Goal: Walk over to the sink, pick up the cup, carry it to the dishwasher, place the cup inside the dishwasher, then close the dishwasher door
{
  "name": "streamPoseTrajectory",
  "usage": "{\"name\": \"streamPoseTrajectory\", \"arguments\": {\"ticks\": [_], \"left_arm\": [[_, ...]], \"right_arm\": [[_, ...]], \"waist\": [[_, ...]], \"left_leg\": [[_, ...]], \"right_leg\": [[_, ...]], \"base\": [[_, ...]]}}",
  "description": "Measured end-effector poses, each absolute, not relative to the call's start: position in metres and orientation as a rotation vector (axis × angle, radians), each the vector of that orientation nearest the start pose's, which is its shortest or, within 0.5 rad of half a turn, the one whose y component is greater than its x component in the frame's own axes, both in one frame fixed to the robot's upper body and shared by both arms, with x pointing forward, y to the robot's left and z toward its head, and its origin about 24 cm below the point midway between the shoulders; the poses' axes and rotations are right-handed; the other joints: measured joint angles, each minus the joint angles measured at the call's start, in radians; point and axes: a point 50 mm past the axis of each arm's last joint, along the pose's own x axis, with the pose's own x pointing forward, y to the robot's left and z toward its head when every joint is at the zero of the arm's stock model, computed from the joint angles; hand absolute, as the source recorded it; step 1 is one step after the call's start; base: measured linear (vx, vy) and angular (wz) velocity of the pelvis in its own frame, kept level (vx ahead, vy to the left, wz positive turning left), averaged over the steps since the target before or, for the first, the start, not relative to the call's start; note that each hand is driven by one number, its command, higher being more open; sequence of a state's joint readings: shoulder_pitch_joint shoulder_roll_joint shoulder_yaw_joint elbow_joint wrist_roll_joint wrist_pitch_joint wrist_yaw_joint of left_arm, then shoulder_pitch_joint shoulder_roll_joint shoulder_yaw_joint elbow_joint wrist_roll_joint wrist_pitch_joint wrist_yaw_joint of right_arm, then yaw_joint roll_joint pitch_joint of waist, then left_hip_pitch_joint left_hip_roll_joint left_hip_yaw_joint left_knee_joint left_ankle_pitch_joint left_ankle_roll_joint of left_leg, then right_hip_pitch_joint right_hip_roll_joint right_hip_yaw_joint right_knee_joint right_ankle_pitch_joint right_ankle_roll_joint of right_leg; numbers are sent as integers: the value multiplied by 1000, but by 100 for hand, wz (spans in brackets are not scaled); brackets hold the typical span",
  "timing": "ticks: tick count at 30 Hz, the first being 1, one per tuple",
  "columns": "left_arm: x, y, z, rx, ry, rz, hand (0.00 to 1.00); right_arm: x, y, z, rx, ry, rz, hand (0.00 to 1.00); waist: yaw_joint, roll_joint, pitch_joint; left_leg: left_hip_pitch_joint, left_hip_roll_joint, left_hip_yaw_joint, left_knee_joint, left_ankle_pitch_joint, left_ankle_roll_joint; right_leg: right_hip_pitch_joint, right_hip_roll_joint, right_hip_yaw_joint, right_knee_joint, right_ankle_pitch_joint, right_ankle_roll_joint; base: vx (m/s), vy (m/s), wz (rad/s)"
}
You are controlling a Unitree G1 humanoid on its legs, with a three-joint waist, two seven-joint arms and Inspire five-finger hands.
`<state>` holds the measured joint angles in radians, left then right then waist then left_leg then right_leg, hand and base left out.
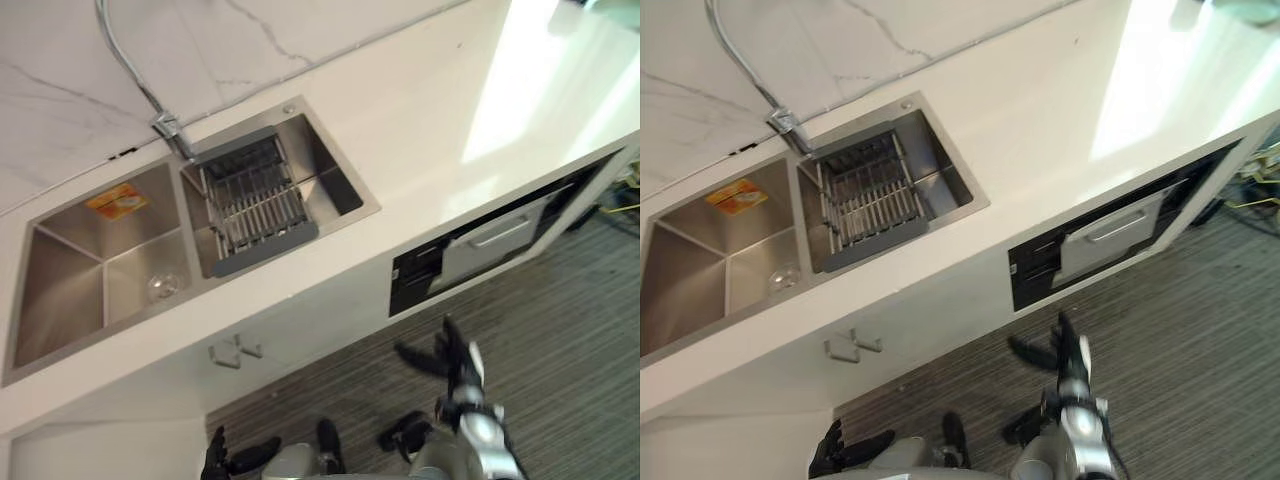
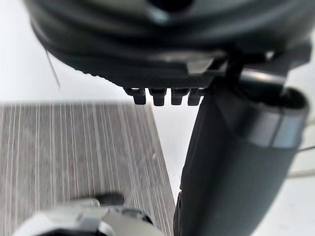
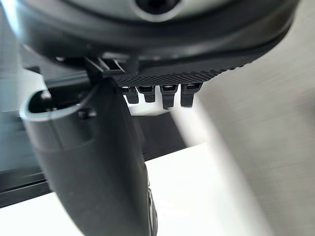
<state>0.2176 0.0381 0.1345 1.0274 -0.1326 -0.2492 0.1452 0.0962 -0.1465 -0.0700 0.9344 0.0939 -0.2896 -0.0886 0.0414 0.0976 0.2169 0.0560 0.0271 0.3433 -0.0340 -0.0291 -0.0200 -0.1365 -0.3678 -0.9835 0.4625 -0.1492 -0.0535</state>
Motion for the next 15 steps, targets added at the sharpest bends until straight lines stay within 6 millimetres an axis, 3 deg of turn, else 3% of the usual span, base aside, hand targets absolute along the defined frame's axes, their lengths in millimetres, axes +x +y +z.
{"name": "streamPoseTrajectory", "arguments": {"ticks": [3,5,6,8,9,10,12,13,14,15], "left_arm": [[59,206,-159,-85,993,424,100],[58,208,-159,-92,995,424,100],[56,206,-161,-113,1012,422,100],[55,206,-162,-136,1019,417,100],[55,209,-162,-143,1024,407,100],[57,213,-161,-154,1027,397,100],[60,214,-161,-174,1025,407,100],[62,214,-161,-196,1032,425,100],[61,215,-162,-203,1046,443,100],[62,215,-162,-205,1047,446,100]], "right_arm": [[91,-251,-142,-78,858,-390,100],[75,-253,-146,-75,912,-405,100],[56,-250,-152,-17,982,-453,100],[55,-244,-153,39,981,-493,100],[56,-241,-153,60,977,-499,100],[55,-239,-153,81,976,-508,100],[54,-235,-155,92,989,-506,100],[52,-235,-155,95,996,-510,100],[51,-228,-158,119,1003,-507,100],[50,-223,-159,134,1004,-500,100]], "waist": [[-9,-35,-6],[-5,-45,-18],[-5,-44,-38],[-6,-46,-43],[-6,-62,-44],[-6,-80,-51],[-7,-84,-60],[0,-89,-62],[-5,-89,-70],[-6,-91,-71]], "left_leg": [[47,1,-6,0,-15,7],[64,6,-18,2,-20,7],[64,34,-41,21,-32,9],[65,46,-50,44,-46,7],[67,47,-66,64,-57,9],[67,47,-114,81,-64,14],[69,44,-166,78,-60,20],[78,42,-214,67,-51,27],[67,49,-262,70,-49,24],[57,49,-287,71,-47,22]], "right_leg": [[45,-7,5,17,12,16],[59,-13,14,41,21,22],[57,-5,65,79,71,21],[34,-23,130,153,101,-9],[3,-39,218,222,124,-28],[-27,-26,377,275,165,1],[-28,11,495,286,180,19],[-28,42,569,283,145,47],[3,115,652,157,67,78],[19,149,696,77,51,79]], "base": [[73,8,0],[63,28,26],[70,41,29],[48,44,24],[27,2,63],[25,-23,94],[48,-47,102],[72,-83,111],[70,-93,111],[43,-136,121]]}}
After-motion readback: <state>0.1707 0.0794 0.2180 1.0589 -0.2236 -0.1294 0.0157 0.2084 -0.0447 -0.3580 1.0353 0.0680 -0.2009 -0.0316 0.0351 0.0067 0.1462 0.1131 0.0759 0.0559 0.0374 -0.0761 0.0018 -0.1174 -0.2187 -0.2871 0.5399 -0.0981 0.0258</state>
